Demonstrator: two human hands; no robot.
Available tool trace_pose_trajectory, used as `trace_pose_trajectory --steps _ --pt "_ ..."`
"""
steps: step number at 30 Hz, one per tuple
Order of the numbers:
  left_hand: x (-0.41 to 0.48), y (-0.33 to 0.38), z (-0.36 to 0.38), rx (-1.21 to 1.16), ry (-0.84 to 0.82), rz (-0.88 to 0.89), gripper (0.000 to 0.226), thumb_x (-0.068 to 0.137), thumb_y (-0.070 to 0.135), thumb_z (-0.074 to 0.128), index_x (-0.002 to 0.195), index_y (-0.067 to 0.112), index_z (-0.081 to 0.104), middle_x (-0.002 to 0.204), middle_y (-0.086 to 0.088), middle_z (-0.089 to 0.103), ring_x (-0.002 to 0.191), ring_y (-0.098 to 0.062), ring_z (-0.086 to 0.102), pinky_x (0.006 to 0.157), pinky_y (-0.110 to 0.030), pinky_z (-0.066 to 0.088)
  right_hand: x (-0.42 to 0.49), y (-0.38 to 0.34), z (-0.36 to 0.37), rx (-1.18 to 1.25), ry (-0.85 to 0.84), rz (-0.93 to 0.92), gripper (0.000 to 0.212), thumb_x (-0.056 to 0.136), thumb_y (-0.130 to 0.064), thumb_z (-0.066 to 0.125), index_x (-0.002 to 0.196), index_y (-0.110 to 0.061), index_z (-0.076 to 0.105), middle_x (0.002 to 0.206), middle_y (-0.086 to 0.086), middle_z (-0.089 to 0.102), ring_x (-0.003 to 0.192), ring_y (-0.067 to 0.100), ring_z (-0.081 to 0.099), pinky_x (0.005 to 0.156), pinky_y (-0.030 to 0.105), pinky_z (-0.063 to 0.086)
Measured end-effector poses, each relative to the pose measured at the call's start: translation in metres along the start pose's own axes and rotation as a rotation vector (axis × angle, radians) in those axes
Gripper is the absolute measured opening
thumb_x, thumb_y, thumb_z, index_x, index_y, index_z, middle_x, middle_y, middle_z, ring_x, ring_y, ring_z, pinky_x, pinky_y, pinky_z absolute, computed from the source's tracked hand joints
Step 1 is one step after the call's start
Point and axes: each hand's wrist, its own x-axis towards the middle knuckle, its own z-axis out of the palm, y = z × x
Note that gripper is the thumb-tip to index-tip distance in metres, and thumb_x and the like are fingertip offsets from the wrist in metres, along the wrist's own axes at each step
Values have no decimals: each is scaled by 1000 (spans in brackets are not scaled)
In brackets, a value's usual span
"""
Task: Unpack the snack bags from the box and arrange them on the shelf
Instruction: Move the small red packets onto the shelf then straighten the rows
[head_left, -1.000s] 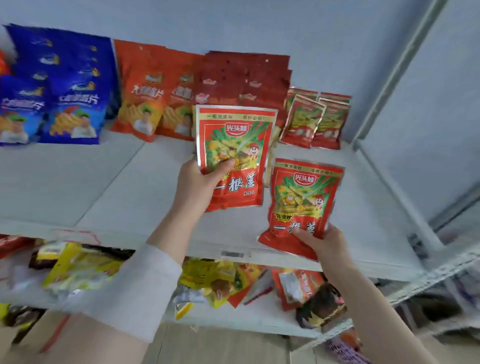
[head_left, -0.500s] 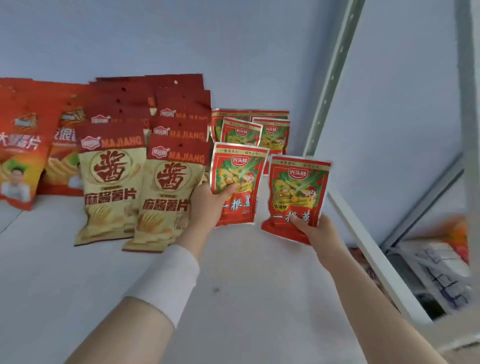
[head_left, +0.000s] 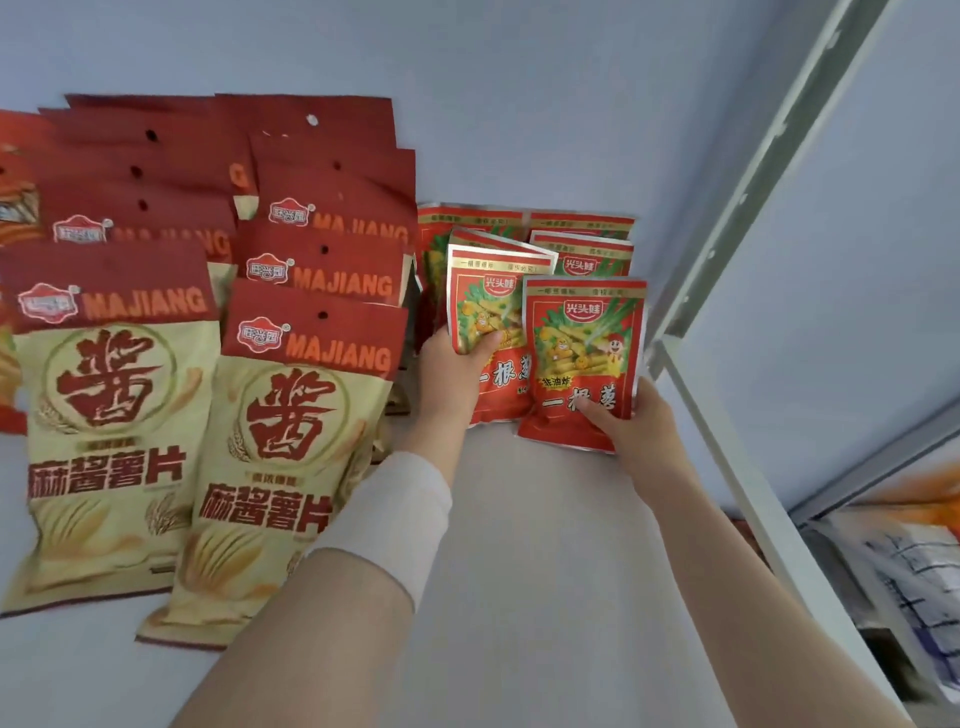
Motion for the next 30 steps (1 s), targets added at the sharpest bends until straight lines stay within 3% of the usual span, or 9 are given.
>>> trace_pose_trajectory --steps 3,7,11,13,15,18,22,26,30 --pt "11 -3 5 34 44 10 31 86 29 65 111 12 59 111 -7 66 95 -19 64 71 -24 49 7 0 6 -90 42 -12 42 76 -27 75 111 -16 54 95 -6 61 81 9 59 62 16 42" --pt "20 -3 10 54 126 2 46 82 28 69 117 11 43 119 -6 60 105 -20 61 79 -31 53 10 -1 11 -144 118 -12 64 74 -30 77 124 -12 41 105 -3 55 92 13 55 77 26 44" --pt "21 -8 15 109 196 56 51 81 27 70 120 12 40 122 -5 56 113 -20 57 89 -42 53 9 1 14 -162 159 -11 71 75 -32 76 131 -14 36 116 3 57 97 15 56 79 27 45" --pt "19 -9 16 175 226 87 61 82 29 69 132 12 38 128 -5 50 120 -20 50 96 -41 49 10 3 16 -192 182 -11 75 75 -36 75 135 -15 36 125 5 56 109 19 56 88 33 48" --pt "15 -10 15 270 240 111 74 86 31 64 145 13 23 139 -7 40 132 -20 38 104 -36 40 10 7 17 -230 207 -19 80 73 -39 76 138 -15 35 129 6 52 118 21 51 97 40 47" --pt "-1 -5 13 422 266 233 77 91 30 58 149 10 12 152 -9 23 141 -20 22 110 -31 30 7 7 17 -304 229 -23 81 75 -41 74 140 -15 33 137 6 43 129 21 39 105 42 39" --pt "-24 6 6 645 188 433 60 93 24 55 145 11 28 149 -8 32 140 -21 26 111 -32 28 -12 -6 15 -459 250 -105 73 82 -42 65 141 -13 33 143 8 37 135 23 27 110 38 29" --pt "-62 15 -24 938 25 663 42 93 19 53 135 14 47 134 -5 50 127 -21 43 105 -34 35 -52 -20 16 -639 188 -308 52 89 -34 57 133 -11 41 134 10 46 125 26 38 104 36 31" --pt "-115 14 -77 1246 14 650 35 94 14 45 129 14 48 127 -7 53 120 -25 46 98 -36 36 -107 -26 29 -877 7 -534 41 92 -28 51 129 -11 44 134 8 46 126 28 38 104 38 30"
